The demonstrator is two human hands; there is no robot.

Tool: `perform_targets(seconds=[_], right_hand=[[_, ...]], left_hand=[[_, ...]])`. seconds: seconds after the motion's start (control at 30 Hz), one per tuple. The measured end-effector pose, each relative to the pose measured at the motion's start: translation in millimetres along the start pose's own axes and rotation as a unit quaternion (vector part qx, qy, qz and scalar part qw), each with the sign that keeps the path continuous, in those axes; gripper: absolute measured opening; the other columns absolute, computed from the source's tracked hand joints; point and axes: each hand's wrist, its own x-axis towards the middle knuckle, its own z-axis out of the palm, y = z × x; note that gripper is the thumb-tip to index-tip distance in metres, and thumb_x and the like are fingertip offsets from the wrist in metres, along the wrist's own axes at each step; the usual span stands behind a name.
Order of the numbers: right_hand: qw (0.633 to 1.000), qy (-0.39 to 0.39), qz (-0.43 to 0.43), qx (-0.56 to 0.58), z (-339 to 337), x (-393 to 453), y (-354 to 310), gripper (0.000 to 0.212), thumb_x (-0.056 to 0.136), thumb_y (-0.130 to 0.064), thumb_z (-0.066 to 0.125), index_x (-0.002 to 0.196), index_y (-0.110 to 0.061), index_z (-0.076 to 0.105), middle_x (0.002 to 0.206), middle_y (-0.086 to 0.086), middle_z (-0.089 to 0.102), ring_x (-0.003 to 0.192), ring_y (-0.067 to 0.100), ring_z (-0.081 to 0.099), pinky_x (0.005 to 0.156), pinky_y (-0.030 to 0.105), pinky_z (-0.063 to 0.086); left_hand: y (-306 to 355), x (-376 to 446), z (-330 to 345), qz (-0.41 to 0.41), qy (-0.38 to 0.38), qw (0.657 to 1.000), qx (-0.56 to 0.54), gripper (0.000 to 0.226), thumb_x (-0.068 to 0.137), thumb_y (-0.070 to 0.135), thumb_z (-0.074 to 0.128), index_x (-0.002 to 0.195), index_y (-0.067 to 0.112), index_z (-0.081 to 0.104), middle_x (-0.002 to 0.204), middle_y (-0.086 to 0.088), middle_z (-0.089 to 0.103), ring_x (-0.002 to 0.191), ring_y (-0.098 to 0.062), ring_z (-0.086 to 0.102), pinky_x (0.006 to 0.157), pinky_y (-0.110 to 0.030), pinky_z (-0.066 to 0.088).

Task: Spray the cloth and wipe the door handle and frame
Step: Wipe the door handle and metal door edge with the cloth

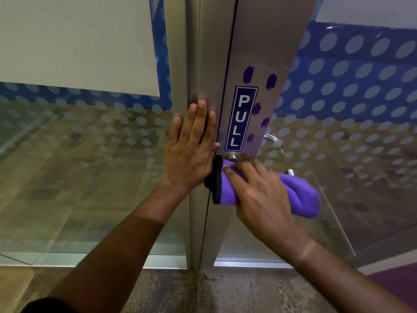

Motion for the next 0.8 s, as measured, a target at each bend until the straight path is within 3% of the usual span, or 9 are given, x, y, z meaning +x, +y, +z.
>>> perform_targets(seconds=[0.1, 0.2, 0.33, 0.43, 0.53, 0.7, 0.8], right_hand=[[0.999, -0.006, -0.037, -0.023, 0, 4, -11, 0.037, 0.081, -0.013, 0.043, 0.109, -0.009, 0.066, 0.102, 0.010, 0.064, 0.088, 0.031, 0.057, 0.072, 0.040, 0.044], [0.996, -0.048, -0.075, -0.015, -12, -3, 0, 0.042, 0.075, -0.013, 0.036, 0.104, -0.012, 0.067, 0.105, 0.008, 0.063, 0.092, 0.030, 0.057, 0.073, 0.040, 0.047], [0.998, -0.017, -0.031, 0.042, -34, -3, 26, 0.058, 0.060, -0.008, 0.049, 0.116, -0.011, 0.065, 0.112, 0.011, 0.059, 0.095, 0.033, 0.053, 0.074, 0.045, 0.050], [0.996, 0.016, -0.090, 0.000, -38, 13, 41, 0.056, 0.069, -0.010, 0.044, 0.122, -0.008, 0.064, 0.112, 0.015, 0.060, 0.098, 0.033, 0.049, 0.077, 0.043, 0.042], [0.990, 0.007, -0.139, -0.019, -24, 24, 36, 0.046, 0.083, -0.011, 0.042, 0.122, -0.006, 0.065, 0.103, 0.016, 0.064, 0.089, 0.037, 0.057, 0.069, 0.044, 0.047], [0.984, -0.008, -0.167, -0.054, -13, 35, 25, 0.040, 0.092, -0.015, 0.038, 0.120, -0.006, 0.064, 0.104, 0.013, 0.064, 0.089, 0.034, 0.057, 0.070, 0.044, 0.049], [0.990, -0.024, -0.134, -0.033, -14, 29, 32, 0.037, 0.086, -0.009, 0.050, 0.119, -0.003, 0.065, 0.100, 0.015, 0.063, 0.086, 0.035, 0.057, 0.065, 0.044, 0.051]], left_hand=[[-2, 0, -1, 0.003, -0.005, 1.000, 0.010, 0.064, 0.108, 0.037, 0.021, 0.156, 0.012, -0.014, 0.163, -0.004, -0.028, 0.152, -0.017, -0.019, 0.125, -0.037, -0.008], [-2, 0, -4, 0.004, -0.015, 1.000, 0.014, 0.065, 0.107, 0.036, 0.022, 0.155, 0.012, -0.015, 0.162, -0.004, -0.030, 0.152, -0.018, -0.020, 0.125, -0.037, -0.009], [-2, 0, -6, 0.002, -0.029, 1.000, 0.003, 0.068, 0.106, 0.034, 0.026, 0.154, 0.013, -0.018, 0.161, -0.003, -0.033, 0.151, -0.017, -0.022, 0.124, -0.037, -0.009], [-1, 0, -8, -0.001, -0.031, 1.000, -0.002, 0.073, 0.104, 0.033, 0.032, 0.154, 0.014, -0.018, 0.161, -0.003, -0.033, 0.151, -0.017, -0.023, 0.124, -0.037, -0.008], [-1, 0, -8, 0.002, -0.022, 1.000, -0.011, 0.069, 0.105, 0.032, 0.028, 0.155, 0.014, -0.016, 0.162, -0.002, -0.031, 0.152, -0.017, -0.021, 0.124, -0.037, -0.007], [0, 2, -8, 0.002, -0.023, 1.000, -0.008, 0.065, 0.106, 0.032, 0.023, 0.155, 0.013, -0.016, 0.162, -0.003, -0.031, 0.152, -0.017, -0.021, 0.125, -0.037, -0.009], [-1, 0, -6, 0.004, -0.016, 1.000, -0.002, 0.066, 0.106, 0.032, 0.024, 0.155, 0.012, -0.017, 0.161, -0.004, -0.032, 0.151, -0.017, -0.022, 0.124, -0.037, -0.009]])
